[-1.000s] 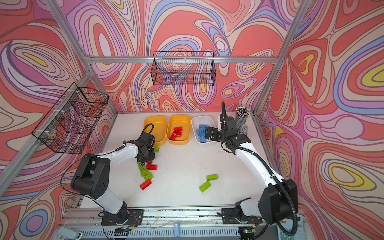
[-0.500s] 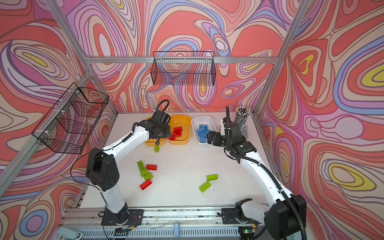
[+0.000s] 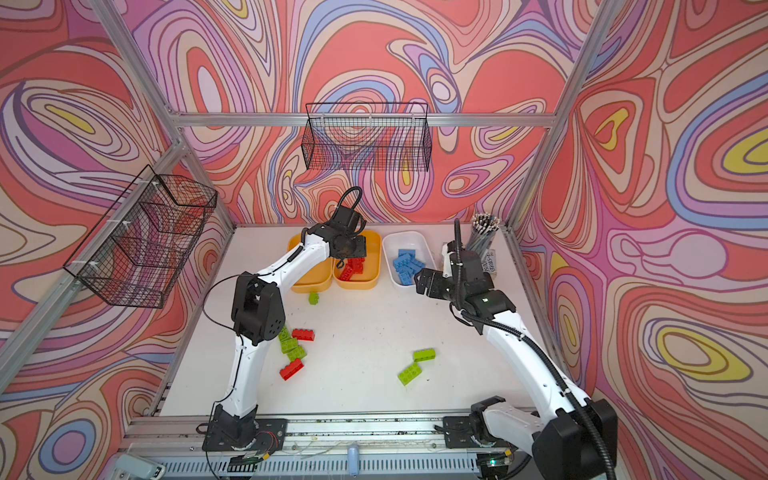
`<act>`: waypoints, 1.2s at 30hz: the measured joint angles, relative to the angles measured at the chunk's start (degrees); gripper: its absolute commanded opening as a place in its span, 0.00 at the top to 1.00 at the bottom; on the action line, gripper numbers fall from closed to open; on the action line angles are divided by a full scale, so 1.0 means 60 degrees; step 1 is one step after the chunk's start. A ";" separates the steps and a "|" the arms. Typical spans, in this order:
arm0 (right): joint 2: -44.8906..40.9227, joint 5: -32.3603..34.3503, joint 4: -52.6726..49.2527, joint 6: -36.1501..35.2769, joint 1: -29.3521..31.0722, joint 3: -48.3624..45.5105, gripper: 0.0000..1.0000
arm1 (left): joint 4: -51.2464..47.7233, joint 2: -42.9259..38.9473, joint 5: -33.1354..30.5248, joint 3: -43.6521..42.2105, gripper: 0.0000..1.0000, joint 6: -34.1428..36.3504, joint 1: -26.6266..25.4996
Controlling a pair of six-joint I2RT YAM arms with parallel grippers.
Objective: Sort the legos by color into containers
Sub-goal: 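Carry the red brick with the left gripper over the yellow tray and release, then move the left gripper back over another red brick near the green bricks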
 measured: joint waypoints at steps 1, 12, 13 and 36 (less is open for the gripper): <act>0.0000 -0.0018 0.0033 0.0000 0.0000 0.0000 0.02 | -0.0051 -0.0040 0.0011 0.0036 0.32 0.0022 0.0000; 0.0000 -0.0270 0.0182 -0.0004 0.0000 0.0000 0.02 | -0.0204 -0.3971 -0.0539 -0.4878 0.29 -0.0317 -0.0015; -0.0004 -0.0295 0.0182 -0.0004 0.0000 -0.0004 0.02 | -0.0226 -0.4448 -0.0645 -0.5384 0.28 -0.0379 -0.0015; -0.0688 -0.0794 -0.0295 0.0102 0.0000 0.0040 0.02 | -0.0011 -0.8251 -0.1045 -1.1573 0.11 -0.1053 -0.0066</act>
